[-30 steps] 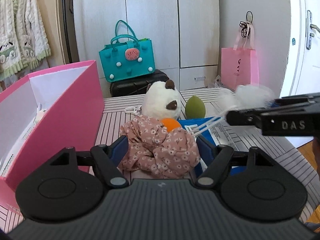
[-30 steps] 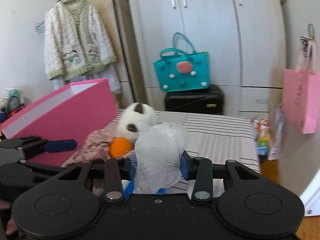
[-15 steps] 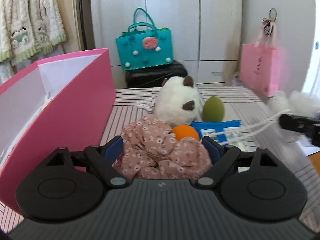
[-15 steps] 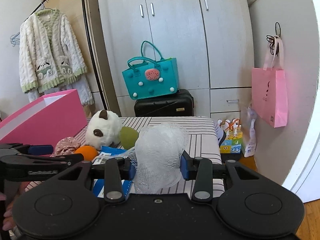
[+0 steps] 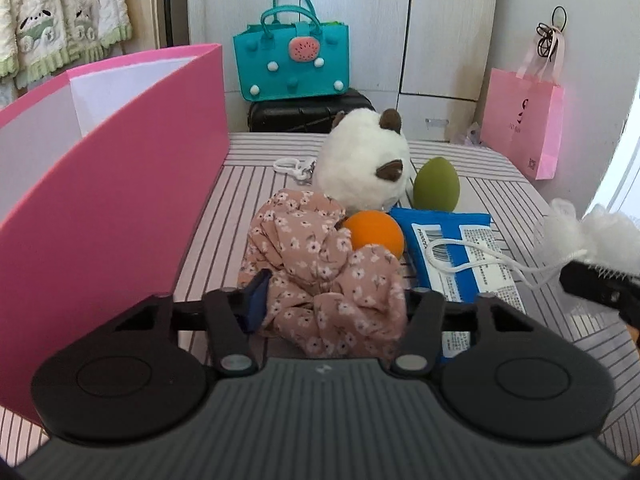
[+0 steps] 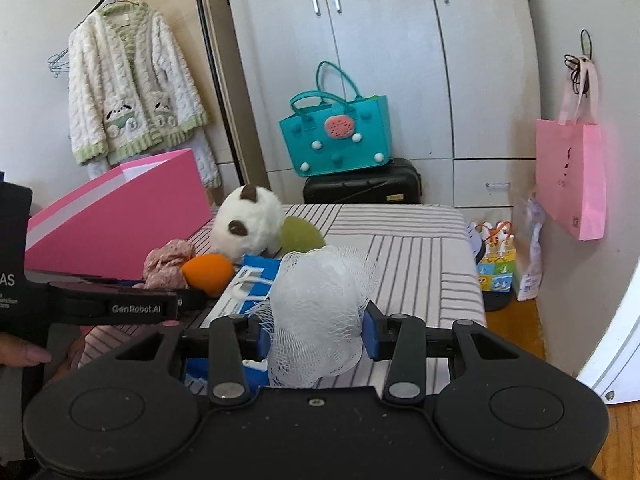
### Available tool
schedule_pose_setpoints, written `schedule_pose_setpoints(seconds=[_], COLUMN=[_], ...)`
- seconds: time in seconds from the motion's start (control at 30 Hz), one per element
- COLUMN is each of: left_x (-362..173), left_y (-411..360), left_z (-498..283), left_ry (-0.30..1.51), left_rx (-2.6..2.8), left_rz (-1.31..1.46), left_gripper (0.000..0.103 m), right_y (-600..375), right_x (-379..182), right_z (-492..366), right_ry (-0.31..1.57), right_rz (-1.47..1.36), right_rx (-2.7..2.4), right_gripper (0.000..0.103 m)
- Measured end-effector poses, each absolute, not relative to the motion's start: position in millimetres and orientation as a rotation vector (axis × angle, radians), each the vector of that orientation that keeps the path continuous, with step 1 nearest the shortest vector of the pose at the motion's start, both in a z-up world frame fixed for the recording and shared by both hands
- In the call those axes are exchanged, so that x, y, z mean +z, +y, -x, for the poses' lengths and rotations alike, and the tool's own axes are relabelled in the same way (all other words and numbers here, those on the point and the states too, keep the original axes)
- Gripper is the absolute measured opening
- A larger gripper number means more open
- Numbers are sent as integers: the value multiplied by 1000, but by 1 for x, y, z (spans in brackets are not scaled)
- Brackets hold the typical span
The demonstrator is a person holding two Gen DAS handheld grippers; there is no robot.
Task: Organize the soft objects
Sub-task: 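Grasp the white mesh bath pouf with the right tool while the left grasps the pink floral scrunchie, then lift and carry the pouf and scrunchie over the pink box with both tools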
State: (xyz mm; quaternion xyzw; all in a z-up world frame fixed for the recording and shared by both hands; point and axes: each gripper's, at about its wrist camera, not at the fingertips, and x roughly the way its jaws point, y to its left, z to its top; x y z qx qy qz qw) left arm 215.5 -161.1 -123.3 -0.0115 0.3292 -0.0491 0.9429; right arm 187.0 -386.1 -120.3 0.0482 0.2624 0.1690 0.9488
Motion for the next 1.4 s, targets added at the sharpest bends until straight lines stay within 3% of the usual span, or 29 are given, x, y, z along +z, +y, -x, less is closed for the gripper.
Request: schedule_pose_setpoints(seconds=[0.07, 0.17, 0.73, 1.1, 1.4], left_x=[-122, -121, -114, -107, -95], left_y=[-161, -153, -134, -127, -113], left_z=[-213, -209, -181, -165, -153], left_ry=[665, 651, 651, 726, 825], left_rx=[-108, -96, -191, -332, -491], left_rz=[11, 45, 109, 126, 86], left_gripper=[27, 20, 19, 19, 19], right_y=[-384, -381, -377, -365, -353], right_x=[-121, -123, -130, -112, -111], right_z=[-186, -185, -172, -155, -150], right_ry=[543, 562, 619, 644, 772], right_rz=[-101, -103, -198, -164, -236], right_rx=[350, 348, 282, 329, 430], right_gripper=[48, 48, 47, 47, 47])
